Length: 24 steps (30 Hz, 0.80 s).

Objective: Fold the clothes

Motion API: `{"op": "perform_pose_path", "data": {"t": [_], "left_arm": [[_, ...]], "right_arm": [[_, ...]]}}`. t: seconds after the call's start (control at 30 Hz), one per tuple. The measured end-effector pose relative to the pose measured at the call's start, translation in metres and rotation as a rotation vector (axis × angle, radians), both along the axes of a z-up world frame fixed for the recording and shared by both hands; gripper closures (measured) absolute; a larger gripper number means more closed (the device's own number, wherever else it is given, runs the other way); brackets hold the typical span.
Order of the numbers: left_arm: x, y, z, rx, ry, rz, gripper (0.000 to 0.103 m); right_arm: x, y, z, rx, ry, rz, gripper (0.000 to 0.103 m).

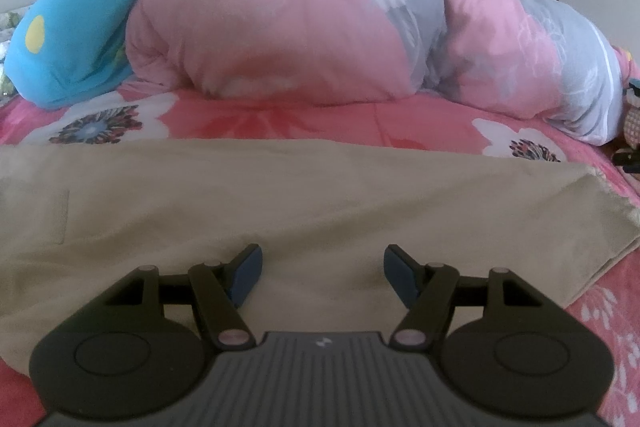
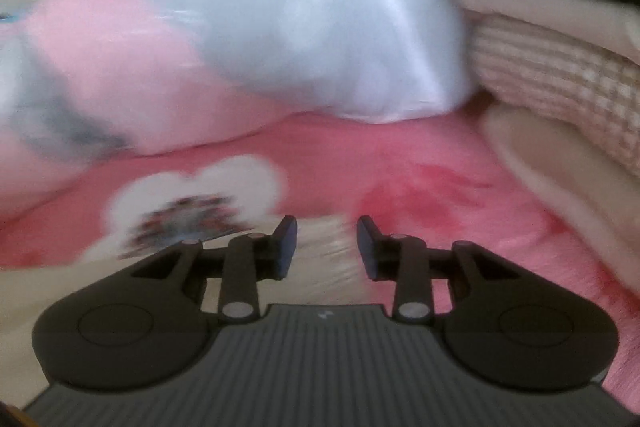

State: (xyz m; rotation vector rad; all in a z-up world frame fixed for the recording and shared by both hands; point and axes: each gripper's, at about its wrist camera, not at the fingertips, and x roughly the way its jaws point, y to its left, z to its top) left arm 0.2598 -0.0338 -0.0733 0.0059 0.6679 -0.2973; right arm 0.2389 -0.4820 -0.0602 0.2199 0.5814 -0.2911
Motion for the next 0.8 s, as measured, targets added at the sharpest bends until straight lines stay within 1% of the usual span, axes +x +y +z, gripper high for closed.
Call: {"op": "perform_pose_path", "data": {"t": [0.1,0.13,0.17,0.2,0.27,0.3,0.33,0.43,0.47,0.5,0.53,0.6,0.63,0.67,0.8], "left_arm": [[-0.001,0.001,0.0,0.0,0.0,0.005,0.034],[-0.001,0.002,0.0,0.001,0.001,0.006,0.034],[-0.001,0.002,0.0,0.001,0.005,0.008,0.034],[-0.001,0.003,0.0,0.001,0.007,0.009,0.034],[-0.002,0.005,0.001,0.001,0.008,0.012,0.034],[-0.002,0.006,0.002,0.0,0.008,0.014,0.034],[-0.002,0.007,0.002,-0.004,0.008,0.017,0.034],[-0.001,0.009,0.003,-0.018,0.012,0.026,0.034],[0.0,0.01,0.003,-0.021,0.012,0.028,0.034],[0.0,0.01,0.003,-0.024,0.012,0.03,0.034],[0.0,0.01,0.004,-0.025,0.012,0.031,0.034],[-0.001,0.011,0.004,-0.026,0.009,0.034,0.034],[0.0,0.012,0.004,-0.026,0.009,0.036,0.034],[0.0,0.013,0.004,-0.028,0.009,0.038,0.034],[0.001,0.015,0.004,-0.033,0.013,0.043,0.034]], "right_arm": [[-0.013,0.048,0.003,0.001,0.021,0.215,0.073],[-0.017,0.063,0.001,-0.014,0.034,0.276,0.073],[-0.02,0.077,-0.005,-0.041,0.051,0.326,0.074],[-0.024,0.085,-0.012,-0.066,0.073,0.351,0.074],[-0.034,0.084,-0.028,-0.111,0.13,0.337,0.074],[-0.041,0.074,-0.035,-0.127,0.148,0.297,0.074],[-0.052,0.059,-0.038,-0.122,0.145,0.237,0.074],[-0.086,0.01,-0.037,-0.066,0.134,0.034,0.073],[-0.093,0.0,-0.036,-0.054,0.148,-0.015,0.078],[-0.1,-0.009,-0.034,-0.041,0.162,-0.065,0.079],[-0.106,-0.012,-0.03,-0.035,0.157,-0.087,0.08],[-0.112,-0.002,-0.016,-0.025,0.102,-0.075,0.08],[-0.112,0.008,-0.009,-0.006,0.062,-0.046,0.08],[-0.108,0.02,-0.008,0.006,0.05,-0.01,0.08],[-0.08,0.068,-0.02,0.022,0.097,0.143,0.08]]}}
